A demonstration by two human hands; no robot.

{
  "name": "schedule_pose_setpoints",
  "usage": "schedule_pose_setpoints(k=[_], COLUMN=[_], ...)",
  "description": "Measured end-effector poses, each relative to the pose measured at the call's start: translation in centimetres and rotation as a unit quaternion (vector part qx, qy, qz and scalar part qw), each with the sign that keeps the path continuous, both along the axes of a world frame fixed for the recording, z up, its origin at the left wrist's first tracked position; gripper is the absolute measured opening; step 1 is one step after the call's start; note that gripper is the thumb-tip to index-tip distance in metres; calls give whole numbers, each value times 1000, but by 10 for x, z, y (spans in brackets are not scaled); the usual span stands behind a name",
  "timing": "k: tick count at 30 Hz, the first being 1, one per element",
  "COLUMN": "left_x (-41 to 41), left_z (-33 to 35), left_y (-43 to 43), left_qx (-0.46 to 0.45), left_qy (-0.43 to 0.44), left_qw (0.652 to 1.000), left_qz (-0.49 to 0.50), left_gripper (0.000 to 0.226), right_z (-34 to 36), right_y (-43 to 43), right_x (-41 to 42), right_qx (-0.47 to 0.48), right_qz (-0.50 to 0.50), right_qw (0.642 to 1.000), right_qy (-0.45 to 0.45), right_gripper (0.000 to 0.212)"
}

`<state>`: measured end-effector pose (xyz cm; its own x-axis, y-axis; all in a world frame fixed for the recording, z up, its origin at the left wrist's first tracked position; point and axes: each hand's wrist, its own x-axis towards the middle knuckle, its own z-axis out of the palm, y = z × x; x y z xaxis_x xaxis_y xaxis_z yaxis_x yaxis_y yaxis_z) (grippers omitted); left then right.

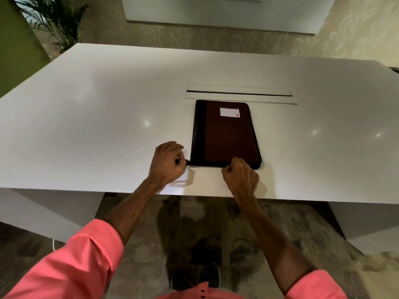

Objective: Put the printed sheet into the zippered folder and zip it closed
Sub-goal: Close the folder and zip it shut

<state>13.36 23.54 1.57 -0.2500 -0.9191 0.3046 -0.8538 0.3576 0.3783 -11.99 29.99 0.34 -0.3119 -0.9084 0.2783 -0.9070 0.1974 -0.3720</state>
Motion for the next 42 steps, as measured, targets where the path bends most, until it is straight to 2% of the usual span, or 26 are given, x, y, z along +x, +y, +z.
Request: schedule_pose_setpoints(k=[3, 6, 9, 13, 16, 22, 29, 34, 37, 42], left_x=[-24, -66, -106, -134, -139, -139, -138, -139, -139, -139], left_z=[15, 31, 37, 35, 27, 12, 8, 6, 6, 4], left_y=[-9, -25, -36, -49, -54, -52, -54, -53, -51, -54], left_qx=[-58, -73, -16, 111, 151, 96, 98, 99, 103, 101], left_qy=[29, 34, 17, -40, -82, -109, -100, -93, -95, -97], left_qw=[998, 996, 998, 991, 983, 988, 989, 990, 989, 989], left_qz=[-9, -45, -63, -64, -64, -47, -41, -41, -43, -47], left_gripper=[32, 30, 34, 52, 57, 59, 60, 59, 59, 60], right_z=[-3, -7, -9, -8, -7, -8, -9, -8, -8, -9], right_y=[4, 6, 9, 9, 6, 8, 10, 15, 14, 3], right_x=[-6, -5, -2, 2, 6, -12, -43, -75, -87, -108], right_qx=[-6, -10, -12, -29, -18, -14, -25, -29, -32, -37], right_qz=[-10, -7, -5, 4, 20, 10, -37, -82, -102, -108], right_qw=[1000, 1000, 1000, 999, 1000, 1000, 999, 996, 994, 993], right_qy=[-11, -9, -5, -11, -8, 23, 30, 5, 24, 6], right_gripper=[17, 17, 15, 15, 11, 13, 16, 10, 9, 11])
